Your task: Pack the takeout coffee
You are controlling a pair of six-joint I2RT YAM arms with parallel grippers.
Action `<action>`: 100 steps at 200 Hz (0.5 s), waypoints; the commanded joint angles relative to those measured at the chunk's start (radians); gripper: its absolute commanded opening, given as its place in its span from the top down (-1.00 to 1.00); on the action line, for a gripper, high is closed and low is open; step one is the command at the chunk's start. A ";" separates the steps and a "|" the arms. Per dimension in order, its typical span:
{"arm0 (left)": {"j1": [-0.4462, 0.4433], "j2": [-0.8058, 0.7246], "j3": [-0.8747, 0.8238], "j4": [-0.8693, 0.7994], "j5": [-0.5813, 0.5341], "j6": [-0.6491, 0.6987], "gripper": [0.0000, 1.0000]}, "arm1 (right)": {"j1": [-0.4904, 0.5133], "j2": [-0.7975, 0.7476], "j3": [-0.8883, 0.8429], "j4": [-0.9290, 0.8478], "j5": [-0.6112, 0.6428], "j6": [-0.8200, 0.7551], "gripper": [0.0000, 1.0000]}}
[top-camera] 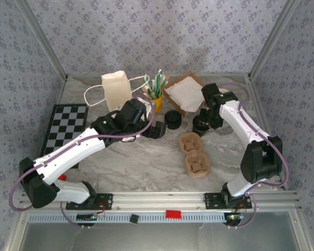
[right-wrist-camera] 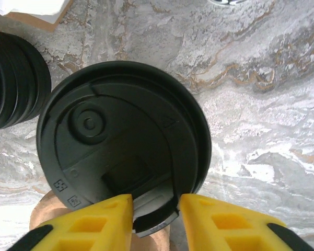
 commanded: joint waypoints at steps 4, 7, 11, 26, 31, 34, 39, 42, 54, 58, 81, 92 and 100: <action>-0.006 -0.020 0.032 0.013 -0.009 0.001 -0.99 | -0.004 0.013 0.020 -0.005 0.010 0.009 0.24; -0.006 -0.021 0.034 0.013 -0.009 0.001 -0.99 | -0.003 0.009 0.026 -0.009 0.012 0.009 0.23; -0.006 -0.022 0.035 0.013 -0.009 0.001 -0.99 | -0.002 0.003 0.033 -0.011 0.013 0.007 0.21; -0.006 -0.028 0.039 0.012 -0.011 -0.004 -0.99 | 0.002 -0.019 0.052 -0.023 0.014 -0.001 0.17; -0.006 -0.030 0.039 0.011 -0.010 -0.008 -0.99 | 0.003 -0.026 0.059 -0.028 0.012 -0.004 0.15; -0.006 -0.032 0.037 0.012 -0.010 -0.010 -0.99 | 0.004 -0.031 0.061 -0.031 0.010 -0.008 0.14; -0.006 -0.037 0.035 0.012 -0.011 -0.015 -0.99 | 0.005 -0.039 0.065 -0.037 0.008 -0.012 0.09; -0.006 -0.039 0.034 0.012 -0.012 -0.019 -0.99 | 0.006 -0.045 0.067 -0.040 0.009 -0.014 0.06; -0.006 -0.047 0.030 0.003 -0.017 -0.043 -0.99 | 0.008 -0.069 0.070 -0.052 -0.001 -0.021 0.01; -0.006 -0.050 0.027 0.002 -0.016 -0.049 -0.99 | 0.008 -0.076 0.068 -0.052 -0.001 -0.024 0.01; -0.007 -0.063 0.012 -0.014 -0.019 -0.087 -0.99 | 0.023 -0.126 0.055 -0.083 -0.011 -0.067 -0.08; -0.014 -0.071 -0.001 -0.013 -0.015 -0.099 -0.99 | 0.047 -0.150 0.039 -0.102 -0.003 -0.088 -0.13; -0.023 -0.076 -0.014 -0.008 -0.015 -0.109 -0.99 | 0.075 -0.170 0.019 -0.115 0.004 -0.101 -0.18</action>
